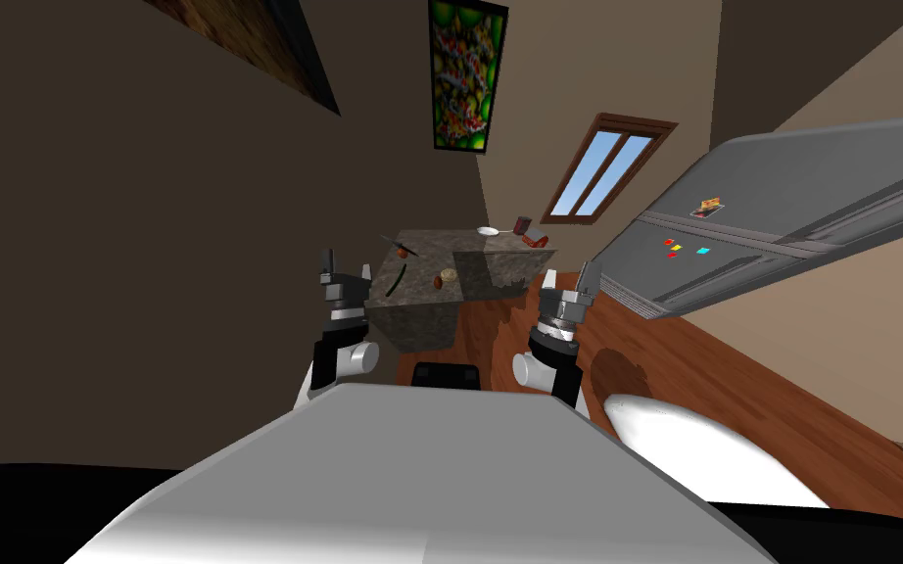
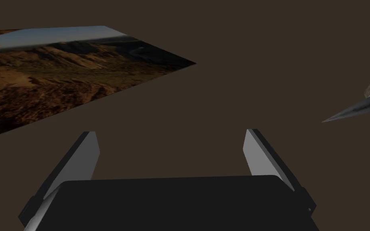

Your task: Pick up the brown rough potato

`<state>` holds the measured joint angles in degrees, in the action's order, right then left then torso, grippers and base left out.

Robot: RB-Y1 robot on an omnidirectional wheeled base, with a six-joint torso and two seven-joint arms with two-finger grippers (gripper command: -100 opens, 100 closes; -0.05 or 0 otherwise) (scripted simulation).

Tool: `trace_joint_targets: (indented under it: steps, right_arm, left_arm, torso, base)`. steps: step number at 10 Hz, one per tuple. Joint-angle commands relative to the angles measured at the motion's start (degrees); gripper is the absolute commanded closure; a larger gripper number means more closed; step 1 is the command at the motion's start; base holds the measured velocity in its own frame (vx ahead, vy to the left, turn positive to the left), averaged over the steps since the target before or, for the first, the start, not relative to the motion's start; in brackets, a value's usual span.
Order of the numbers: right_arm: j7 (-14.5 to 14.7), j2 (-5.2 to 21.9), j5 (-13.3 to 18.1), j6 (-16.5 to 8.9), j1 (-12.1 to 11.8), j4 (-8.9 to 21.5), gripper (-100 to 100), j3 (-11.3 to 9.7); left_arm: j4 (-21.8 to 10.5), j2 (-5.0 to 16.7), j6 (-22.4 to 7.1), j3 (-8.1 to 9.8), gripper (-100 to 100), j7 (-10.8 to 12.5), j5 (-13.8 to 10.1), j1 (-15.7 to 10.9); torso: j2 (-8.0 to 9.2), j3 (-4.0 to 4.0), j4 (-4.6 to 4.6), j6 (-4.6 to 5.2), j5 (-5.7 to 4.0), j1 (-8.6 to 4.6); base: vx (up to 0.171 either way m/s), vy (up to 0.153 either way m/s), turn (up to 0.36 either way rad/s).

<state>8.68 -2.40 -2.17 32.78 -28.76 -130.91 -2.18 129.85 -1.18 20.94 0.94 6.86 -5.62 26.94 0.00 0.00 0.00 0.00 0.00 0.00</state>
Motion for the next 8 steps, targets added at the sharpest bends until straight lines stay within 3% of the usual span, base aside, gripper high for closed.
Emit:
trace_joint_targets:
  steps: [1,4,7,8]
  right_arm:
    - [0.0,0.0,0.0,0.0,0.0,0.0,0,0.0]
    - [0.0,0.0,0.0,0.0,0.0,0.0,0,0.0]
    - [0.0,0.0,0.0,0.0,0.0,0.0,0,0.0]
    - [0.0,0.0,0.0,0.0,0.0,0.0,0,0.0]
  left_arm:
    - [-0.9,1.9,-1.0,-0.14,-100,1.2,-0.6,-1.5]
    - [-3.4,4.6,-3.5,-0.51,-100,4.2,-2.0,-4.8]
    - [-7.6,7.0,-7.5,-0.98,-100,8.7,-3.9,-9.5]
    - [-7.6,7.0,-7.5,-0.98,-100,8.7,-3.9,-9.9]
  torso:
    - [0.00,0.00,0.00,0.00,0.00,0.00]
    - [0.14,0.08,0.03,0.01,-0.01,-0.05]
    - [0.17,0.10,0.04,0.00,-0.02,-0.10]
    - [0.15,0.09,0.03,0.00,-0.02,-0.11]
  base:
    - [-0.018,-0.009,-0.023]
    - [-0.040,-0.016,-0.021]
    - [-0.047,-0.028,0.000]
    - [-0.022,-0.016,0.007]
